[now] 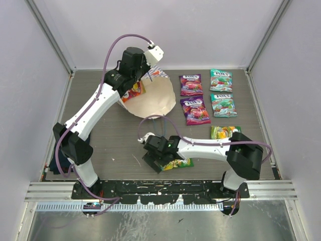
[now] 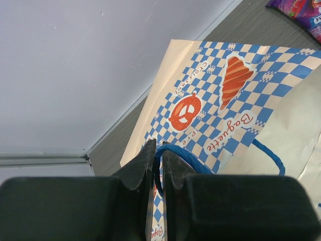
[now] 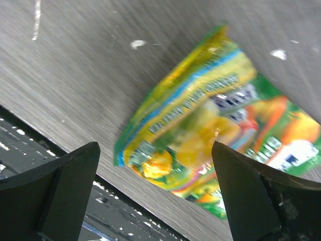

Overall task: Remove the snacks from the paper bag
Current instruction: Adjust the snack at the center of the board.

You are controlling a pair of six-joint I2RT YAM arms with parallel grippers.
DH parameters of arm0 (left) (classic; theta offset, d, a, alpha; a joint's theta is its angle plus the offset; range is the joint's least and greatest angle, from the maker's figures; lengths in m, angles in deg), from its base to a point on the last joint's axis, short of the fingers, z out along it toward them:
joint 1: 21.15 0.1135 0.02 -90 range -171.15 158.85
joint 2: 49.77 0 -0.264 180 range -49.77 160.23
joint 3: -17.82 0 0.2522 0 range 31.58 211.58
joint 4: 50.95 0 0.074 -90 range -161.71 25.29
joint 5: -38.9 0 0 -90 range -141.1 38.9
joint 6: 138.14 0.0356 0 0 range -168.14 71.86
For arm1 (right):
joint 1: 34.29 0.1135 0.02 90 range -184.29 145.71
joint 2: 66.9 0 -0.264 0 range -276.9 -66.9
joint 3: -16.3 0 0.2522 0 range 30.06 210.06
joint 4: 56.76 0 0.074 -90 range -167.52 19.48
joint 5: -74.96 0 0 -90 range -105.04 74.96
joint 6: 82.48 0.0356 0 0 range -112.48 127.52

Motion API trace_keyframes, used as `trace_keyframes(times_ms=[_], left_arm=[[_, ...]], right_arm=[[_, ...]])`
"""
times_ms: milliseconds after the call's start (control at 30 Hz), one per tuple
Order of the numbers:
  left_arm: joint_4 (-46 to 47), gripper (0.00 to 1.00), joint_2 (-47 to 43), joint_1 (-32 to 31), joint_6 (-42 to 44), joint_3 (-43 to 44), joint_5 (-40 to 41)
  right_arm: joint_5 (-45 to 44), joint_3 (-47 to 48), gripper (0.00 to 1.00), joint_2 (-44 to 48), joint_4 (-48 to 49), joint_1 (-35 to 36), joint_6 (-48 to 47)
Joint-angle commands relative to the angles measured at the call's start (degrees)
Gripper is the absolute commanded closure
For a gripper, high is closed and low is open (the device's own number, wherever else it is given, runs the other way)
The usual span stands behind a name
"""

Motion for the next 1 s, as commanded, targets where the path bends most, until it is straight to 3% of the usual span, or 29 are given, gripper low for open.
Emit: trace_keyframes(times_ms=[0, 200, 367, 467, 733, 967], left_arm=[[2.4, 0.89, -3.0, 0.3, 0.2, 0.5, 0.6], [2.3, 0.89, -3.1, 0.3, 0.2, 0.5, 0.5], [2.3, 0.89, -3.3, 0.3, 0.2, 0.4, 0.4], [2.4, 0.89, -3.2, 0.3, 0.3, 0.3, 0.4], [2.4, 0.89, -3.4, 0.4, 0.3, 0.1, 0.5], [2.1, 0.89, -3.4, 0.3, 0.0, 0.3, 0.2]], right_arm=[[-13.1, 1.9, 0.0, 8.6, 0.4, 0.0, 7.0], [-19.5, -5.5, 0.0, 13.4, 11.8, -0.1, 27.2], [-23.9, -3.1, 0.0, 5.3, 2.2, 1.0, 41.1], [-26.5, -1.8, 0.0, 1.9, -1.0, 3.7, 44.8], [-28.5, -7.3, 0.0, 3.6, 0.0, 4.1, 44.1], [-21.6, -15.5, 0.0, 10.8, 11.6, -3.8, 27.1]])
